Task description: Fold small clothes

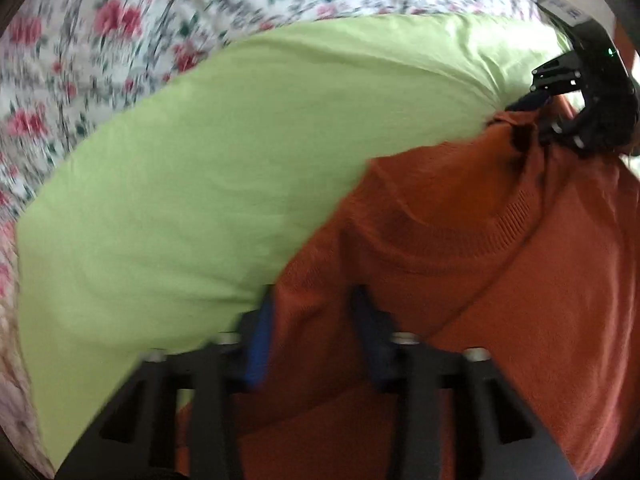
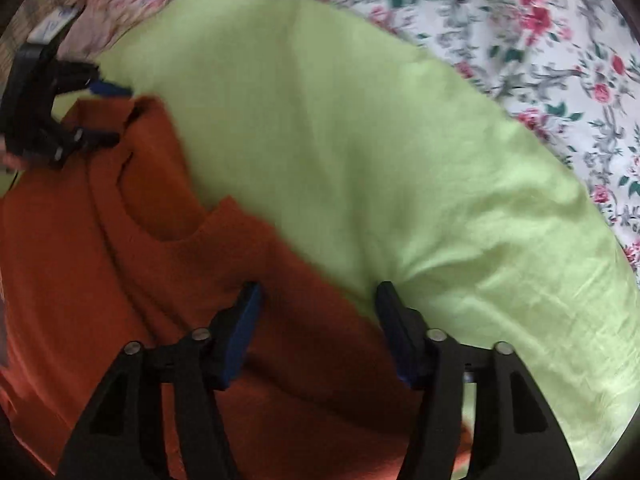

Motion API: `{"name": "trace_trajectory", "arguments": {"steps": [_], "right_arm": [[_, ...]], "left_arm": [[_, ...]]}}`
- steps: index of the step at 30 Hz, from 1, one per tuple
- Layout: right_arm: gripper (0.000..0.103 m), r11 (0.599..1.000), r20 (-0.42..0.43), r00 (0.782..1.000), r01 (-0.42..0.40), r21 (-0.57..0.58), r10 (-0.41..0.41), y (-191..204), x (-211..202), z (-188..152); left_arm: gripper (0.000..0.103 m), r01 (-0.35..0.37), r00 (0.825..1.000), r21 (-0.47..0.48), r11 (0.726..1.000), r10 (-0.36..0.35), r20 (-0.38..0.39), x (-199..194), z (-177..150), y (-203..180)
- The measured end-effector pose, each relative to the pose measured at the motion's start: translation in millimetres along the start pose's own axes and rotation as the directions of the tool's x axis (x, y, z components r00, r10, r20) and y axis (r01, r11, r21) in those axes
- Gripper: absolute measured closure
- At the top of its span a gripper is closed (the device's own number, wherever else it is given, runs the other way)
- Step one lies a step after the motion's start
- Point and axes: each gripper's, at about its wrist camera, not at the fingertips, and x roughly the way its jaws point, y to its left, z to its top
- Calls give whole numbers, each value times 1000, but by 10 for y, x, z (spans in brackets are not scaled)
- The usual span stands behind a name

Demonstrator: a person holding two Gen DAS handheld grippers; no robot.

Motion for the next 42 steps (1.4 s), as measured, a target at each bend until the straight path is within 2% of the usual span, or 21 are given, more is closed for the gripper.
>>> {"name": "trace_trajectory", "arguments": {"steps": [1,2,3,5,7,9,11,14,16,18,20,21,22,23,24,25,28,31,34,37,42], "right_arm": [[86,1000,-5,1000,11,-18,-11,75,5,-38],[95,999,-10,999,40,-17,-41,120,7,-73],[95,997,-3,997,74,1,-74,146,-16,-94],[95,986,61,985,158,51,-161,184,-179,-118],[95,968,157,959,216,128,-235,201,-452,-134],[100,939,226,920,277,202,-320,217,-640,-126],[102,899,236,884,335,282,-404,183,-641,-97],[102,888,184,930,226,401,-319,-78,-379,-40],[102,886,128,940,243,394,-315,-52,-124,-37],[101,886,131,939,246,394,-319,-23,-82,-38],[100,882,139,949,200,427,-283,-83,-128,-44],[96,877,154,953,165,452,-259,-129,-196,-74],[86,871,165,956,140,471,-243,-142,-273,-105],[79,862,168,956,130,489,-239,-165,-372,-152],[67,855,186,954,113,506,-236,-158,-527,-222],[60,853,207,952,92,514,-227,-159,-647,-278],[59,844,271,943,19,537,-194,-37,-1063,-603],[59,825,302,939,-38,564,-163,163,-1381,-1053],[58,804,322,937,-90,587,-131,439,-1536,-1572],[53,784,330,939,-130,607,-99,687,-1628,-2002],[46,781,343,939,-191,595,-31,1146,-1706,-2550]], "left_arm": [[98,-41,999,25,999,41,7,-22,-12,-89],[98,-99,995,45,994,99,19,-50,-12,-167],[99,-155,988,54,987,153,38,-101,-9,-227],[99,-206,976,24,978,203,77,-222,16,-256],[99,-244,964,-29,969,246,102,-296,73,-207],[99,-305,945,-69,950,311,100,-275,144,-169],[99,-290,952,-106,951,298,74,-184,203,-120],[98,-318,947,-112,942,320,5,107,170,-134],[98,-347,937,-114,931,349,-8,175,141,-141],[92,-367,930,-106,924,367,-22,135,168,-163],[85,-341,940,-141,929,341,-29,13,197,-112],[83,-326,945,-161,931,327,-25,-64,198,-75],[74,-313,949,-185,932,314,-23,-177,163,-52],[57,-305,951,-207,930,308,-17,-310,107,-41],[49,-301,952,-225,927,307,-5,-433,48,-55],[43,-293,952,-249,923,306,13,-586,-35,-69],[42,-232,964,-313,921,260,51,-1012,-384,-200],[38,-154,978,-401,903,197,70,-1355,-859,-290],[35,-74,987,-499,863,134,85,-1673,-1412,-449],[32,-3,991,-588,809,80,105,-1958,-1998,-652],[31,81,993,-659,747,-4,118,-2206,-2726,-982]]}}
